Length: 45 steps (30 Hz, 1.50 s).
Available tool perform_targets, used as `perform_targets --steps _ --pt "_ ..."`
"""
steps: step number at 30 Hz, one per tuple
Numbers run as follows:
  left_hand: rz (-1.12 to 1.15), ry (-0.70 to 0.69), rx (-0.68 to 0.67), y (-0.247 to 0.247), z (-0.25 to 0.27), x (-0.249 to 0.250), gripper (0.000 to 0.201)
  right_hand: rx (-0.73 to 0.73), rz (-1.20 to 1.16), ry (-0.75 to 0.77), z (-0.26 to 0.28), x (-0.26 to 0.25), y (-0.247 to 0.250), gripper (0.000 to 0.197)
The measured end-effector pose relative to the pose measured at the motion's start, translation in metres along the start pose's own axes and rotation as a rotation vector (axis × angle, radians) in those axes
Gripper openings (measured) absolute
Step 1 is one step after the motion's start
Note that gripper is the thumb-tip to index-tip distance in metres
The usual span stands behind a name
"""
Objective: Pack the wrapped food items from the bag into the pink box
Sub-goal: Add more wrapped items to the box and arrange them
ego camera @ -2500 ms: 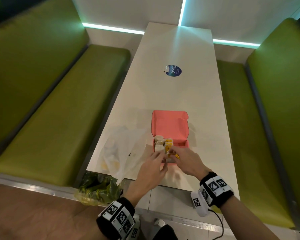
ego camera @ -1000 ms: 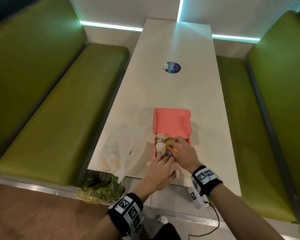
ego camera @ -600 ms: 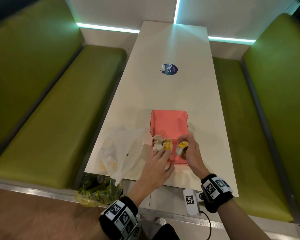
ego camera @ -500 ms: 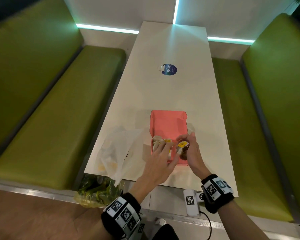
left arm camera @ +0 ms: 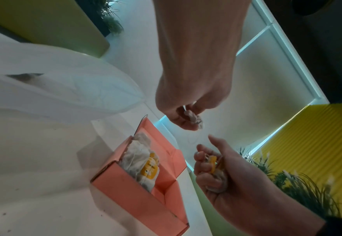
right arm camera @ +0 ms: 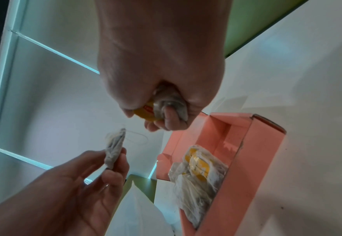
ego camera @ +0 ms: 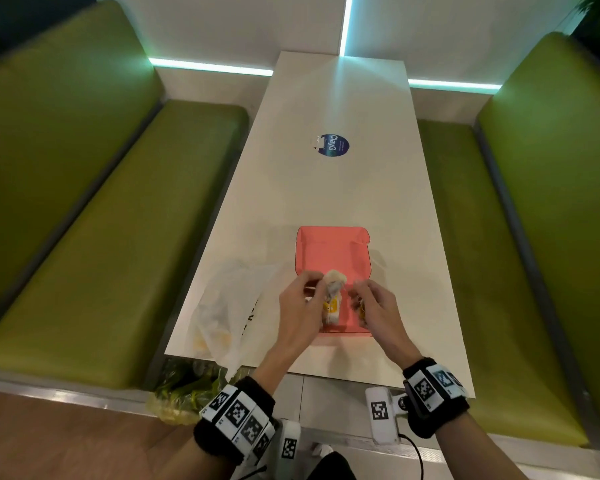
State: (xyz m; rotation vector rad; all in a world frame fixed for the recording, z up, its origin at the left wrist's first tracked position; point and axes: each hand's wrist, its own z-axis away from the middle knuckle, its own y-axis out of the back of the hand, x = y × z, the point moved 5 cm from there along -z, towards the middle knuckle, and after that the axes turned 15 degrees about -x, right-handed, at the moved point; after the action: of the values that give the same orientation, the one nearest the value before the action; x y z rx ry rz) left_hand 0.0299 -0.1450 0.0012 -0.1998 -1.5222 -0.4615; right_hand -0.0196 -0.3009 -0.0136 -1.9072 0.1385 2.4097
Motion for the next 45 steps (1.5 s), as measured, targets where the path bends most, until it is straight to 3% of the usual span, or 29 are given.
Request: perform_targets --steps 6,10,12,14,18,21,23,27,35,40,45 --pt "0.038 -0.091 0.093 0.005 0.008 0.012 0.008 0.09 0.033 0.186 0.006 -0.024 -0.007 0.011" --pt "-0.211 -0.293 0.058 -0.007 0.016 0.018 0.012 0.037 0.05 0.214 0.006 -0.035 -0.027 0.011" --pt "-0.314 -0.357 0.044 -0.009 0.019 0.015 0.016 0.062 0.043 0.23 0.007 -0.037 -0.028 0.003" --pt "-0.339 -0.39 0.054 -0.005 0.022 0.016 0.018 0.083 0.04 0.243 0.008 -0.037 -0.025 0.008" --pt "-0.19 -0.319 0.001 0.007 0.02 0.022 0.028 0.017 0.033 0.249 0.012 -0.043 -0.021 0.011" --pt "-0.069 -0.203 -0.13 0.009 0.011 0.026 0.042 -0.05 0.046 0.273 0.016 -0.054 -0.02 0.011" --pt "-0.01 -0.171 -0.165 0.01 0.008 0.028 0.032 -0.055 0.036 0.289 0.017 -0.06 -0.017 0.009" --pt "0.064 -0.17 -0.11 0.01 0.007 0.031 0.012 -0.002 -0.013 0.285 0.018 -0.061 -0.014 0.007" --pt "0.035 -0.178 -0.003 0.008 0.016 0.031 0.011 -0.035 0.059 0.226 0.025 -0.049 -0.026 0.011" --pt "-0.036 -0.204 -0.014 0.01 0.02 0.031 0.007 0.024 0.027 0.233 0.026 -0.054 -0.023 0.009" --pt "-0.09 -0.227 0.005 0.02 0.023 0.029 0.008 -0.01 -0.024 0.251 0.032 -0.062 -0.019 0.016"
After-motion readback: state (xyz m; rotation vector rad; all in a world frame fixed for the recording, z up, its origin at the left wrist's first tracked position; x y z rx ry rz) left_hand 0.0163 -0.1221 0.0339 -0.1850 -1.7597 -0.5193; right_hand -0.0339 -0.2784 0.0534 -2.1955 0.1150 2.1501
